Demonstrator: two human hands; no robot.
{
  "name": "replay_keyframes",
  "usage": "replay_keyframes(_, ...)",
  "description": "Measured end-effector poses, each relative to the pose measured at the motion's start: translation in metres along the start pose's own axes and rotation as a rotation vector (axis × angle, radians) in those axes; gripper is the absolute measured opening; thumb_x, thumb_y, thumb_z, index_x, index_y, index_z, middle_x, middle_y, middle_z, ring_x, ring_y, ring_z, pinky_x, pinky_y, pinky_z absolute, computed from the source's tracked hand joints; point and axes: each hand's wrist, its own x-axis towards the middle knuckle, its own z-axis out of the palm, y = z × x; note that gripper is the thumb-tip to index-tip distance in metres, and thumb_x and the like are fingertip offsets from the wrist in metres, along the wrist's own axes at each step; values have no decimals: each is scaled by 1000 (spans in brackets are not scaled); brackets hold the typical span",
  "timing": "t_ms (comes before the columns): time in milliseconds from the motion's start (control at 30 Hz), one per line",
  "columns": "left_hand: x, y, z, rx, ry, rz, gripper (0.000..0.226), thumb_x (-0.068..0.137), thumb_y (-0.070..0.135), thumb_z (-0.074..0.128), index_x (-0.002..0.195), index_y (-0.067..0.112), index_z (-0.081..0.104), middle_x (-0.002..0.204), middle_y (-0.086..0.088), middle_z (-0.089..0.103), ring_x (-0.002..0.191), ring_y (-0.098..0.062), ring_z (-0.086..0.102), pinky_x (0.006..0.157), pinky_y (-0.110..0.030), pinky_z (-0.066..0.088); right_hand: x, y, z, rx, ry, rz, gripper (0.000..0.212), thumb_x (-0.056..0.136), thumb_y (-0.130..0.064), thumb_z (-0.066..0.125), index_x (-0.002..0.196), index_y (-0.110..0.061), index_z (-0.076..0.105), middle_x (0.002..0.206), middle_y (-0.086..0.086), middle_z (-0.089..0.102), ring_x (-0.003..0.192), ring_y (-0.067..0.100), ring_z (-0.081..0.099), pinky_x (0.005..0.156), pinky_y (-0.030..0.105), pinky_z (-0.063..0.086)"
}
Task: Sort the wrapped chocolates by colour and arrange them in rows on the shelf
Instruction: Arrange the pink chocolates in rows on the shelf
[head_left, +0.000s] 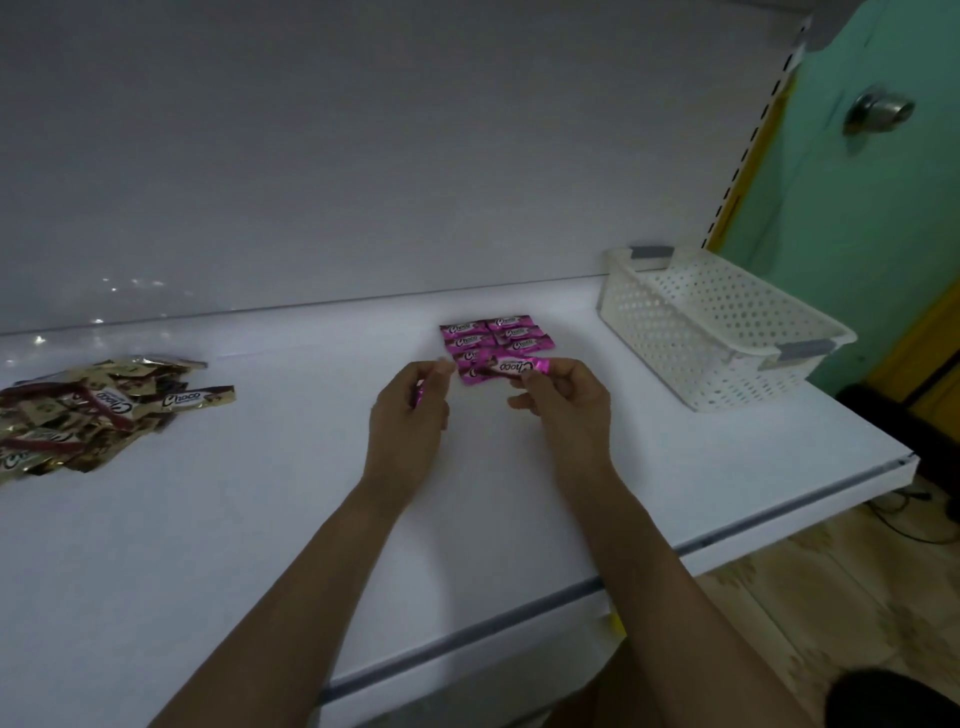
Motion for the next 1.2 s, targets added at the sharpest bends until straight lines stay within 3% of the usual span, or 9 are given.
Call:
replay_keyframes(133, -3, -2, 0, 34, -20, 7, 24, 99, 30, 48, 98, 16, 67, 50, 13, 51, 52, -6, 46, 60, -26, 37, 15, -3, -19, -211, 76, 9, 16, 90, -4, 55, 95, -9, 70, 76, 4, 68, 55, 9, 63, 54, 16, 46)
replay_keyframes(267, 1, -5, 2, 59, -19, 7, 19, 98, 27, 51, 97, 17, 68, 57, 6, 56, 51, -3, 48, 59, -23, 38, 35, -9, -47, -707, -94, -62, 34, 91, -5, 47, 111, -20, 69, 94, 0, 66, 78, 12, 60, 68, 11, 47)
replay_keyframes(333, 2, -7, 2, 75, -20, 18, 17, 98, 26, 52, 96, 18, 68, 57, 6, 57, 50, -1, 48, 57, -18, 38, 35, -7, -55, -943, -130, -118, 33, 94, -17, 50, 124, -23, 62, 101, 3, 63, 87, 14, 59, 83, 22, 48)
replay_keyframes(433, 3, -8, 2, 86, -18, 27, 16, 98, 26, 53, 96, 19, 67, 57, 6, 56, 49, 0, 47, 53, -12, 36, 24, -3, -58, -1363, -61, -211, 33, 91, -45, 52, 114, -23, 63, 104, 0, 61, 100, 20, 57, 87, 35, 38)
replay_keyframes(500, 3, -7, 2, 84, -28, 29, 14, 97, 28, 54, 93, 22, 66, 58, 5, 55, 50, -1, 45, 52, -12, 36, 20, 0, -56, -1490, -107, -257, 31, 94, -42, 46, 109, -23, 66, 106, 2, 59, 103, 23, 53, 85, 35, 34)
replay_keyframes(667, 2, -7, 2, 45, -33, 38, 19, 97, 32, 52, 94, 21, 67, 62, 3, 50, 55, -9, 40, 52, -17, 33, 25, 5, -47, -1463, -142, -410, 38, 94, -17, 46, 129, -23, 57, 127, 3, 56, 113, 26, 50, 88, 35, 33)
replay_keyframes(767, 2, -6, 2, 71, -27, 40, 19, 97, 32, 52, 94, 21, 67, 63, 3, 49, 57, -10, 39, 51, -17, 32, 14, 7, -43, -1402, -167, -503, 29, 91, -19, 46, 110, -18, 68, 109, 3, 66, 96, 27, 60, 79, 35, 38)
replay_keyframes(1067, 3, -5, 3, 66, -35, 25, 25, 95, 38, 53, 90, 18, 67, 53, 8, 44, 52, -10, 38, 54, -26, 33, 52, 10, -24, -1336, -299, -346, 32, 95, -21, 44, 123, -19, 61, 121, 4, 61, 108, 25, 57, 92, 34, 41)
replay_keyframes(1200, 3, -6, 3, 75, -41, 30, 25, 95, 39, 52, 91, 19, 66, 51, 10, 44, 51, -8, 39, 53, -22, 34, 52, 22, -27, -1181, -239, -381, 29, 90, -14, 51, 116, -17, 64, 111, 5, 66, 95, 27, 62, 84, 34, 47)
